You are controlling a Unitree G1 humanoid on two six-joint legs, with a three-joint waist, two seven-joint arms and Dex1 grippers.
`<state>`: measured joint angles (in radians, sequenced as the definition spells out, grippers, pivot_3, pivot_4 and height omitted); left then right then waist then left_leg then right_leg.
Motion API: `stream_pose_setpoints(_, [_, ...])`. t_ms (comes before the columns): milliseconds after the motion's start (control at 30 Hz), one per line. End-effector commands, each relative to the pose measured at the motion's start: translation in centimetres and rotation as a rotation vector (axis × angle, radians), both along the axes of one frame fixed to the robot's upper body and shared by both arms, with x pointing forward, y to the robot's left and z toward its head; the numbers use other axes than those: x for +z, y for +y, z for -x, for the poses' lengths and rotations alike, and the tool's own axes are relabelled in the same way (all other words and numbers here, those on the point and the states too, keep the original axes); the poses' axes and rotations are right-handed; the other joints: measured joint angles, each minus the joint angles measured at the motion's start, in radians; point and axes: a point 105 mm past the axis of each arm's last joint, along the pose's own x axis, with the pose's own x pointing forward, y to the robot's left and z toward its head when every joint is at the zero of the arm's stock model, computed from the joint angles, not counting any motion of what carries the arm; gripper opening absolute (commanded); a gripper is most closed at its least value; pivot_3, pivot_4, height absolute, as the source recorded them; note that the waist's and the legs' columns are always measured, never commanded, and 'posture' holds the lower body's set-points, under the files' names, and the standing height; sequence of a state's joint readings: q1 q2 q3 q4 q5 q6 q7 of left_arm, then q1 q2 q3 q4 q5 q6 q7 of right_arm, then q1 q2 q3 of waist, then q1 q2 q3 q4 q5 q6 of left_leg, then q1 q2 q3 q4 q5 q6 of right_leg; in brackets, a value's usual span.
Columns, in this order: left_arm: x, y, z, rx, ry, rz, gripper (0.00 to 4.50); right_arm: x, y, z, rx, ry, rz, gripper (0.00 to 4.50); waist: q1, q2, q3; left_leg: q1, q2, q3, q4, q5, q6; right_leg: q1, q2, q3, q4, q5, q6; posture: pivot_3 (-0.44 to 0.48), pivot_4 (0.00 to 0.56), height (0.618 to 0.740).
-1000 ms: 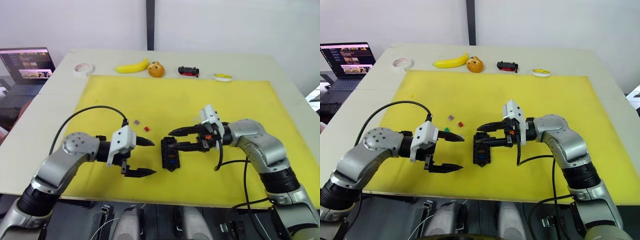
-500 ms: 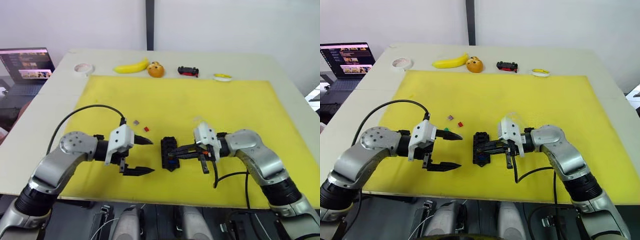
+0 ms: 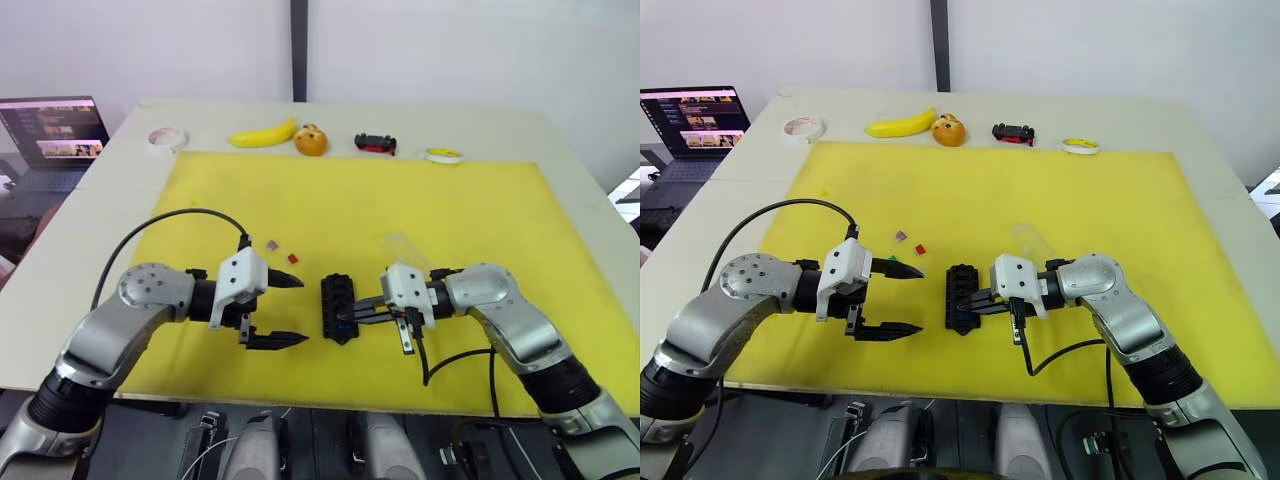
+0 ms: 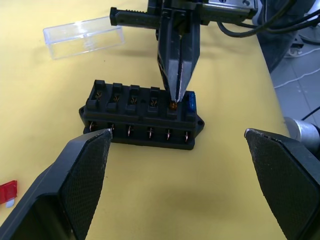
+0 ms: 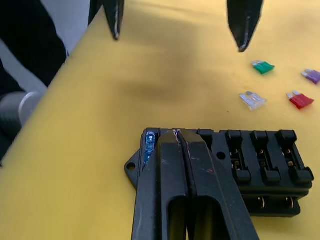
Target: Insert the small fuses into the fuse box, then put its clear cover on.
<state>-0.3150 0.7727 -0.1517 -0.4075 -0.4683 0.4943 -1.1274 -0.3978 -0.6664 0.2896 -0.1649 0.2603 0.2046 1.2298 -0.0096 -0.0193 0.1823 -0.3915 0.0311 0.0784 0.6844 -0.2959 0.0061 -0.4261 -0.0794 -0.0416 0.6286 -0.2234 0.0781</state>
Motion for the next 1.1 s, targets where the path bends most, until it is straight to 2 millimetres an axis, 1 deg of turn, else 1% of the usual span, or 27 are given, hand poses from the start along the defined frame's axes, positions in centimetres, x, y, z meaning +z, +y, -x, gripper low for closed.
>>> stream_pose_setpoints(33, [0.7, 0.1, 0.2, -0.002, -0.027, 0.013, 4.5, 0.7, 0.0, -0.6, -0.059, 0.043, -0.03, 0.02, 0.0, 0.0, 0.0, 0.0, 0.0, 0.0, 0.0, 0.0, 0.0, 0.0, 0.0, 0.0, 0.0, 0.0, 0.0, 0.0, 0.15, 0.737])
stream_pose_setpoints(67, [0.9, 0.3, 0.1, 0.006, -0.034, 0.012, 4.5, 2.4, 0.3, -0.8, -0.067, 0.04, -0.086, 0.02, 0.0, 0.0, 0.0, 0.0, 0.0, 0.0, 0.0, 0.0, 0.0, 0.0, 0.0, 0.0, 0.0, 0.0, 0.0, 0.0, 0.15, 0.737])
stream_pose_setpoints(133, [1.4, 0.7, 0.0, 0.022, -0.046, 0.016, 4.5, 4.8, 0.5, -0.9, -0.075, 0.041, -0.158, 0.02, -0.001, 0.0, 0.0, 0.0, 0.001, 0.0, 0.0, 0.0, 0.0, -0.001, 0.0, 0.0, 0.001, 0.0, 0.0, 0.0, 0.15, 0.737])
stream_pose_setpoints(233, [2.9, 2.1, -0.2, 0.072, -0.047, 0.033, 4.5, 8.2, -0.5, -0.8, -0.1, 0.053, -0.221, 0.02, -0.001, 0.001, 0.001, -0.001, 0.001, 0.0, 0.0, 0.0, 0.0, -0.002, 0.0, 0.0, 0.001, 0.0, 0.0, 0.0, 0.15, 0.737])
stream_pose_setpoints(267, [3.2, 2.5, -0.2, 0.086, -0.045, 0.032, 4.5, 8.8, -0.8, -0.7, -0.107, 0.055, -0.227, 0.02, -0.001, 0.001, 0.001, -0.001, 0.001, 0.0, 0.0, 0.0, 0.0, -0.002, 0.0, 0.0, 0.001, 0.0, 0.0, 0.0, 0.15, 0.737])
stream_pose_setpoints(333, [3.9, 4.3, -0.6, 0.174, -0.008, 0.017, 4.5, 9.9, -2.5, -0.6, -0.15, 0.035, -0.205, 0.02, 0.003, 0.001, 0.001, -0.001, 0.001, 0.0, -0.001, 0.0, 0.0, -0.002, 0.0, 0.0, 0.0, 0.0, 0.0, 0.0, 0.15, 0.737])
stream_pose_setpoints(400, [4.8, 6.3, -0.7, 0.244, 0.005, 0.011, 4.5, 10.1, -4.7, -0.7, -0.215, 0.006, -0.135, 0.02, 0.005, 0.001, 0.001, -0.002, 0.001, -0.001, -0.001, 0.0, 0.0, -0.002, -0.001, 0.0, 0.0, 0.0, 0.0, 0.0, 0.15, 0.737])
stream_pose_setpoints(433, [5.0, 6.8, -0.7, 0.261, 0.008, 0.007, 4.5, 10.1, -5.4, -0.7, -0.232, 0.0, -0.112, 0.02, 0.006, 0.001, 0.001, -0.002, 0.001, 0.0, -0.001, 0.0, 0.0, -0.002, -0.002, 0.0, -0.001, 0.0, 0.0, 0.0, 0.15, 0.737])
stream_pose_setpoints(533, [5.0, 10.8, -0.6, 0.394, 0.075, -0.047, 4.5, 10.1, -9.6, -1.1, -0.352, -0.022, -0.003, 0.02, 0.001, 0.001, 0.001, -0.002, 0.001, 0.0, -0.001, 0.0, 0.001, -0.002, -0.002, 0.0, -0.001, -0.001, -0.001, 0.0, 0.15, 0.737])
stream_pose_setpoints(567, [5.0, 12.4, -0.5, 0.442, 0.091, -0.067, 4.5, 10.4, -11.5, -1.3, -0.406, -0.031, 0.033, 0.02, 0.0, 0.001, 0.001, -0.002, 0.001, 0.001, -0.001, 0.0, 0.001, -0.003, -0.002, 0.0, -0.001, -0.002, -0.003, 0.0, 0.15, 0.737])
stream_pose_setpoints(667, [4.7, 15.8, 0.0, 0.539, 0.109, -0.126, 4.5, 11.2, -16.0, -1.3, -0.528, -0.037, 0.103, 0.83, -0.002, 0.002, 0.002, -0.002, 0.001, 0.002, -0.001, 0.0, 0.001, -0.003, -0.002, 0.0, 0.0, -0.003, -0.003, 0.0, 0.15, 0.737])
stream_pose_setpoints(700, [4.6, 16.6, 0.1, 0.562, 0.112, -0.141, 4.5, 11.3, -17.2, -1.1, -0.559, -0.032, 0.129, 1.29, -0.002, 0.003, 0.002, -0.002, 0.001, 0.003, -0.001, -0.001, 0.001, -0.004, -0.002, 0.0, 0.0, -0.003, -0.003, 0.0, 0.15, 0.737])
stream_pose_setpoints(767, [4.3, 17.9, 0.4, 0.595, 0.112, -0.17, 4.5, 11.5, -19.3, -0.7, -0.608, -0.033, 0.176, 2.38, -0.002, 0.003, 0.002, -0.001, 0.001, 0.003, -0.002, -0.001, 0.0, -0.004, -0.002, 0.0, 0.0, -0.003, -0.004, 0.0, 0.15, 0.737])
stream_pose_setpoints(800, [4.3, 18.4, 0.6, 0.608, 0.111, -0.178, 4.5, 11.6, -20.2, -0.6, -0.632, -0.035, 0.19, 2.8, -0.002, 0.003, 0.002, -0.001, 0.001, 0.003, -0.002, -0.001, 0.0, -0.004, -0.002, 0.0, 0.0, -0.004, -0.005, 0.0, 0.15, 0.737])
stream_pose_setpoints(900, [4.3, 19.6, 1.0, 0.64, 0.113, -0.186, 4.5, 11.8, -22.6, 0.0, -0.696, -0.033, 0.229, 4.37, -0.002, 0.003, 0.002, -0.001, 0.002, 0.004, -0.002, -0.001, 0.0, -0.004, -0.002, 0.0, 0.0, -0.004, -0.005, 0.0, 0.15, 0.737])
stream_pose_setpoints(933, [4.3, 19.9, 1.1, 0.646, 0.114, -0.188, 4.5, 11.8, -23.4, 0.2, -0.716, -0.034, 0.244, 4.45, -0.002, 0.003, 0.002, -0.001, 0.002, 0.004, -0.002, -0.001, 0.0, -0.005, -0.002, 0.001, 0.0, -0.004, -0.005, 0.0, 0.15, 0.737])
stream_pose_setpoints(1000, [4.3, 20.0, 1.1, 0.648, 0.109, -0.192, 4.5, 11.8, -24.4, 0.4, -0.736, -0.033, 0.253, 4.45, -0.001, 0.004, 0.003, -0.002, 0.002, 0.004, -0.002, -0.001, 0.0, -0.005, -0.003, 0.001, 0.0, -0.004, -0.005, 0.0, 0.15, 0.737])
stream_pose_setpoints(1033, [4.4, 19.9, 1.0, 0.643, 0.104, -0.186, 4.5, 11.9, -24.4, 0.5, -0.733, -0.034, 0.246, 4.45, -0.002, 0.004, 0.003, -0.002, 0.002, 0.004, -0.002, -0.001, 0.0, -0.005, -0.003, 0.001, 0.0, -0.004, -0.005, 0.0, 0.15, 0.737])
stream_pose_setpoints(1100, [4.5, 19.4, 0.7, 0.632, 0.094, -0.174, 4.5, 12.2, -23.8, 0.2, -0.722, -0.044, 0.208, 4.45, -0.003, 0.005, 0.003, -0.002, 0.002, 0.004, -0.002, -0.001, 0.0, -0.005, -0.003, 0.001, 0.0, -0.004, -0.005, 0.0, 0.15, 0.737])
